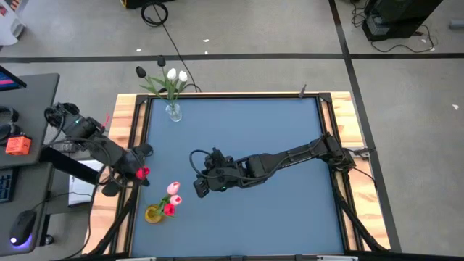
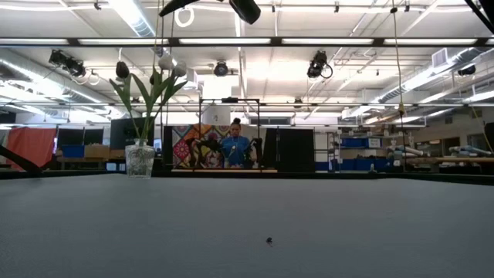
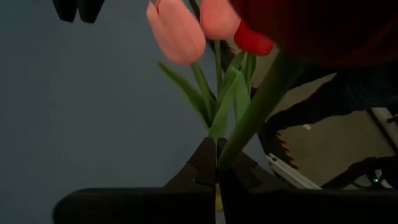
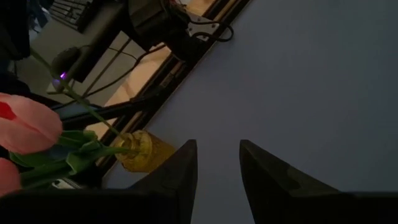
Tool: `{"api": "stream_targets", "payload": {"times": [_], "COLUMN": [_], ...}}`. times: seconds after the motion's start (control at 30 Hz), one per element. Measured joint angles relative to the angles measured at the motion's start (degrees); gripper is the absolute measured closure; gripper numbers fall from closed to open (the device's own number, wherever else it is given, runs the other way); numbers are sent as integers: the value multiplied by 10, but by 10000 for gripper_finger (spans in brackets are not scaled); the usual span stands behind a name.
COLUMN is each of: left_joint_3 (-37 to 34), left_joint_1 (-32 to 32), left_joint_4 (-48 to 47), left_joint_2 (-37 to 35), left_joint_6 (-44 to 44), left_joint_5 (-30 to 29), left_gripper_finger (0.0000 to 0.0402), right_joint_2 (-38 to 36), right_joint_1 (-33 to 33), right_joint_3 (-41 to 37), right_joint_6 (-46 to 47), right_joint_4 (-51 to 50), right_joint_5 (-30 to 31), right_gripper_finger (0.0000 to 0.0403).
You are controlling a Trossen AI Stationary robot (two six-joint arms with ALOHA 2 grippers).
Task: Sort flowers into vase by color
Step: Put the red tulip into the yellow vase, then return to Home Position
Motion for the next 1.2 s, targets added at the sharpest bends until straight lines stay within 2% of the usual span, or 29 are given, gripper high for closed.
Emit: {"api": "stream_targets", "payload": {"times": [0.27, 0.4, 0.53, 0.63, 0.73, 0.83, 0.9, 1.0, 1.2], "left_joint_3": [-50, -88, -115, -116, -99, -66, -38, 8, 76], "left_joint_1": [0, -9, -32, -48, -56, -58, -57, -57, -57], "left_joint_4": [23, 43, 57, 60, 45, -16, -68, -117, -98], "left_joint_2": [4, 4, 4, 3, 3, 2, 2, -1, -35], "left_joint_6": [-9, -32, -57, -83, -96, -115, -136, -165, -194], "left_joint_5": [1, 34, 82, 91, 99, 104, 85, 25, -104], "left_gripper_finger": [393, 382, 335, 284, 235, 203, 196, 200, 218], "right_joint_2": [0, 0, 0, 0, 0, 0, 0, -3, -59], "right_joint_1": [5, 5, 5, 5, 4, -1, -5, -9, -11], "right_joint_3": [0, 0, 0, 0, 0, 0, 0, 0, -1], "right_joint_6": [10, 9, 6, 2, -6, -9, -9, -9, -48], "right_joint_4": [-19, -20, -21, -21, -21, -22, -23, -42, -138], "right_joint_5": [-29, -46, -46, -46, -54, -61, -58, -35, 49], "right_gripper_finger": [274, 269, 262, 261, 261, 261, 261, 261, 262]}}
